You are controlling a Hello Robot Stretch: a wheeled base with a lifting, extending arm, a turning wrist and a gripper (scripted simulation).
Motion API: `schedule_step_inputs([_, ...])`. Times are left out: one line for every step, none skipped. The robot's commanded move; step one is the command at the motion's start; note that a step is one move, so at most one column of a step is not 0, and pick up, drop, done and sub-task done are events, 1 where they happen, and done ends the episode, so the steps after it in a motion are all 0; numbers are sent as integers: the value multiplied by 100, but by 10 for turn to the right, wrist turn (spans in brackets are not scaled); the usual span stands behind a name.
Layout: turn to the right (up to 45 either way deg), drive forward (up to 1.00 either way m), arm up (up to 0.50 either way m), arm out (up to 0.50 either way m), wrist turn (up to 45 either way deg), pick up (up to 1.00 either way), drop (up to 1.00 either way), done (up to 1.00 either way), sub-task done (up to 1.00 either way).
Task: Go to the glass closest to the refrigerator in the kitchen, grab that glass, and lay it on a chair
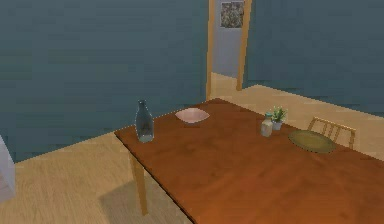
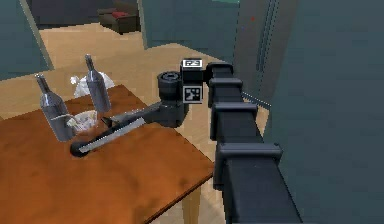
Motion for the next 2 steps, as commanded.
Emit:
schedule_step_inputs([0,0,0,0,-450,0,0,0,0])
schedule_step_inputs([0,0,0,0,-90,0,0,0,0])
